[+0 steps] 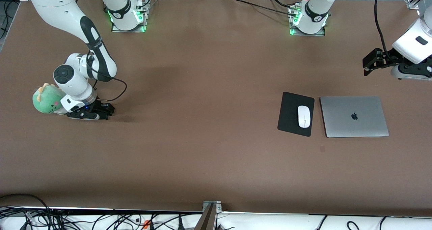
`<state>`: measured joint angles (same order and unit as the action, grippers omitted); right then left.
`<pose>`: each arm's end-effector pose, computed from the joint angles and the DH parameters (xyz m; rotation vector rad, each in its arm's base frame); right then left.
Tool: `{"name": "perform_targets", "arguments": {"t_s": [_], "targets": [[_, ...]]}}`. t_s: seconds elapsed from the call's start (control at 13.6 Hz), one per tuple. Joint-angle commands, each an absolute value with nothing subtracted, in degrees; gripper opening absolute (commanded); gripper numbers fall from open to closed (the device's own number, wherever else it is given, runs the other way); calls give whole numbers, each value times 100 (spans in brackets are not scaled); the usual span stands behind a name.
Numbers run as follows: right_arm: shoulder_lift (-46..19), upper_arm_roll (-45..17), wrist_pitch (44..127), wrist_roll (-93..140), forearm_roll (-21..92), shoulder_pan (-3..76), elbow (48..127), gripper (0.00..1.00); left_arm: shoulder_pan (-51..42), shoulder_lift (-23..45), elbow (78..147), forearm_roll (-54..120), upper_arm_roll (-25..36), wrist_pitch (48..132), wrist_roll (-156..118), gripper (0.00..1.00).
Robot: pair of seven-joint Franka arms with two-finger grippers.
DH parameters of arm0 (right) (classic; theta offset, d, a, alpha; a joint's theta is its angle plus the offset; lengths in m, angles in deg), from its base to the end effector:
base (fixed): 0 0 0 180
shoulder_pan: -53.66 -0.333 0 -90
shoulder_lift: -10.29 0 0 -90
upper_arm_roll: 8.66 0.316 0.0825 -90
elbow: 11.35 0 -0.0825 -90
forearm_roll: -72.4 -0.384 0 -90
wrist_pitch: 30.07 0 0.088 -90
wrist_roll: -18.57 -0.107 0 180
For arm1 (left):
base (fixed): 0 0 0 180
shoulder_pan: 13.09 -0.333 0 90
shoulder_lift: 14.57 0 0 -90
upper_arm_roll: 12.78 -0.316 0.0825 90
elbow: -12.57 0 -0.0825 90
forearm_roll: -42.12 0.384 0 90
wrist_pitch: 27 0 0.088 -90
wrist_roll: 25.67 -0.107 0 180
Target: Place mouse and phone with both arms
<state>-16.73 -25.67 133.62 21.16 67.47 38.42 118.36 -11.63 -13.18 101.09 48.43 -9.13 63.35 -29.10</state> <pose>0.5477 -0.0262 0.1730 3.0274 -0.0400 0.2155 0.5617 -0.0380 0.6243 -3.0247 0.2262 -0.0141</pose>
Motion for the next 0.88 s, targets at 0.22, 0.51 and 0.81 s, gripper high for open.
{"name": "perform_targets", "arguments": {"t_s": [0.22, 0.51, 0.81], "targets": [[-862, -2396, 10517, 2288, 5925, 3846, 10515, 100, -1151, -1141, 9887, 4915, -882, 6177, -2874, 100], [-492, -2518, 7994, 2306, 5886, 3855, 8924, 100, -1160, -1149, 9887, 4915, -900, 6177, -2927, 100], [-386, -2852, 6383, 2349, 5912, 3863, 7744, 100, -1160, -1141, 9887, 4915, -908, 6177, -2936, 100]]}}
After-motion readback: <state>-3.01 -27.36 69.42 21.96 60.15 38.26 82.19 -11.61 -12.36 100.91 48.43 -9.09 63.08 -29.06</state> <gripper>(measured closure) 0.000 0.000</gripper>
